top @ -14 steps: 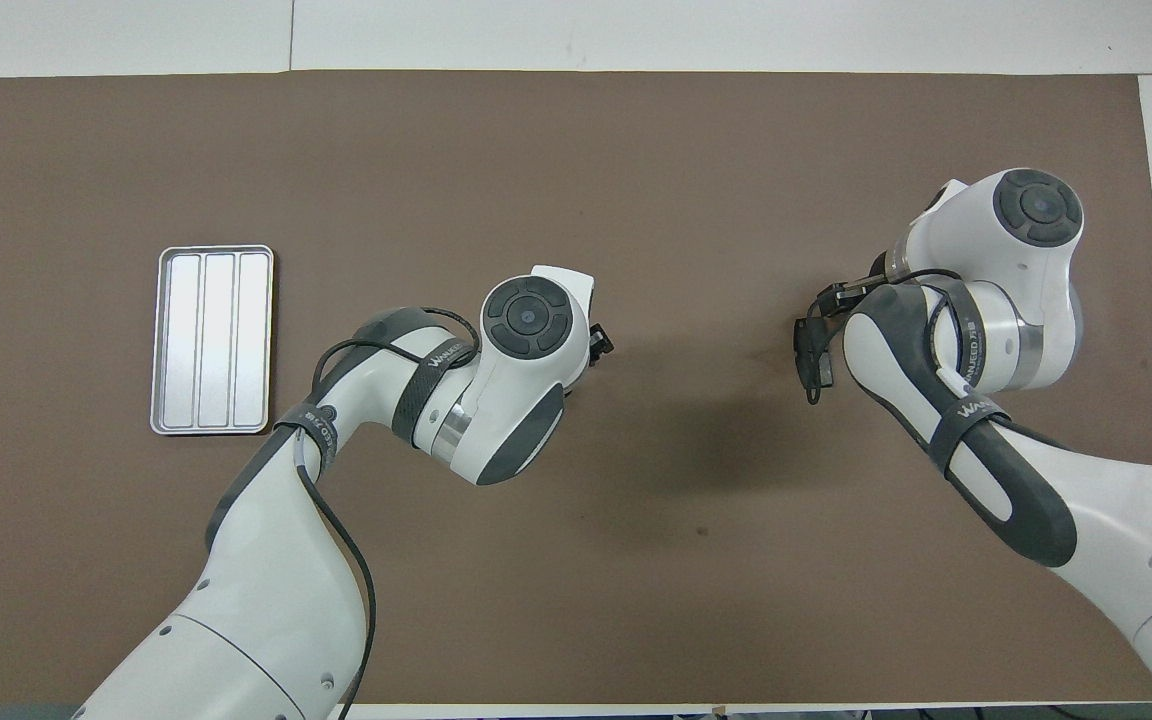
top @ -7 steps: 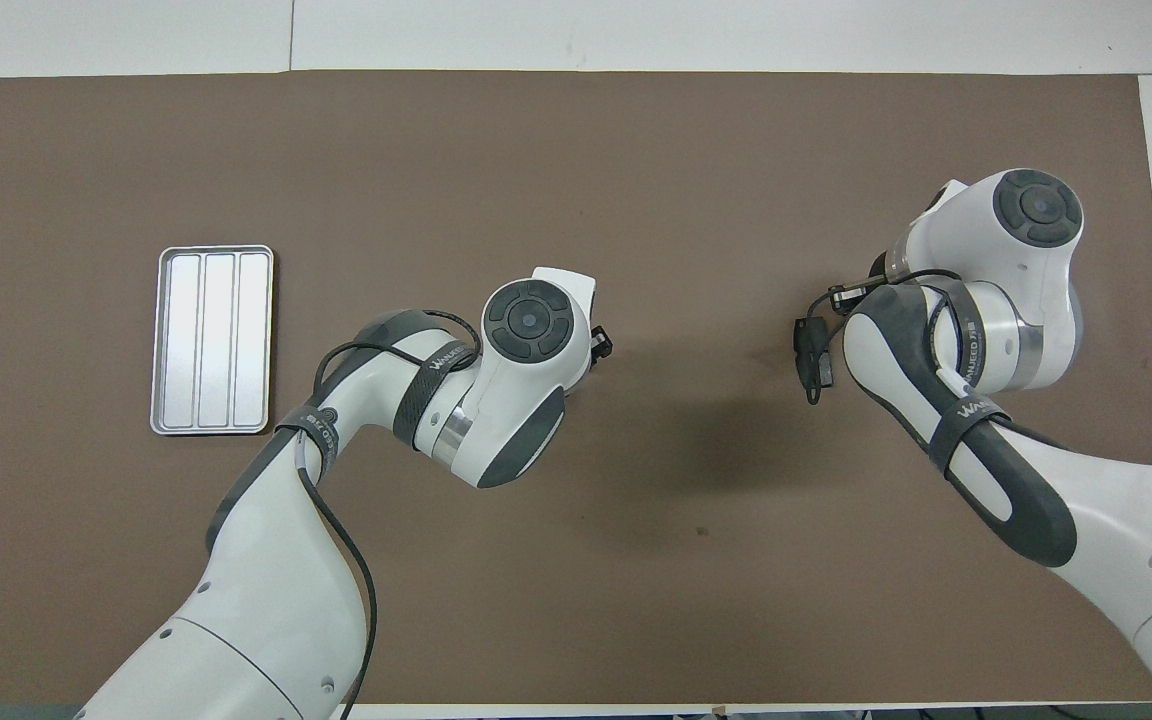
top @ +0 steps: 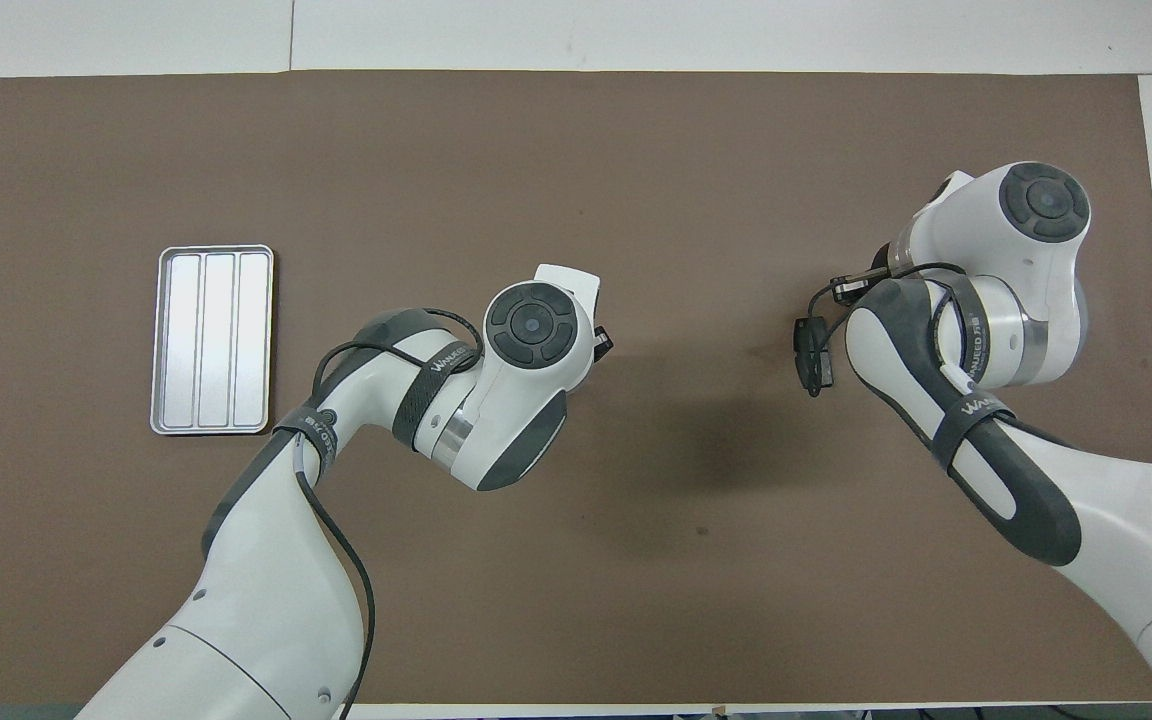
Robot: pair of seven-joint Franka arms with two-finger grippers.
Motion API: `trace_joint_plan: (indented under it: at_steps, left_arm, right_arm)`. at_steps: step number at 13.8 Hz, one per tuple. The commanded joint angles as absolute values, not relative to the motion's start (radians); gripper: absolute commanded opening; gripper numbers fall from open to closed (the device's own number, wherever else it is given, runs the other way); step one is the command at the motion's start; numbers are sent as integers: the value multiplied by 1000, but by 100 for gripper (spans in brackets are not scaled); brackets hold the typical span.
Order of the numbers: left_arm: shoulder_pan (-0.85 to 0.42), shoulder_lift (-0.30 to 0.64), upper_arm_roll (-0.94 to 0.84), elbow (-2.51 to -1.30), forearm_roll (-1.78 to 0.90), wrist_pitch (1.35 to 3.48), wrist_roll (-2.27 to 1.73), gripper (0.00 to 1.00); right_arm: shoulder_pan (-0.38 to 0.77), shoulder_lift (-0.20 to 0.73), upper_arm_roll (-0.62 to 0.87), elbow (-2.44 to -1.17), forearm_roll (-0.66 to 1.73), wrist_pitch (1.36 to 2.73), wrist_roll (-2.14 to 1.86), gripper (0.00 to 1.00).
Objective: Pick bearing gear from pile to tray
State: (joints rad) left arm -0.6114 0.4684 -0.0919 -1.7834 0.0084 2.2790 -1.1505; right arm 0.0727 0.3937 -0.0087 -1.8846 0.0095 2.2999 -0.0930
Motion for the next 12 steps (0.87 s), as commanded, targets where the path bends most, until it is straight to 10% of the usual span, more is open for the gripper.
trace_joint_plan:
  at_steps: [1,12]
  left_arm:
    - [-612,468,-74,-1809,40,2257,-1164,0]
    - [-338,268,-28,-1810,38,1962,-702,0]
  right_arm:
    - [67,384,-8,-1842,12,2278,-127,0]
    - [227,307,0,-1694,5,2045,160,0]
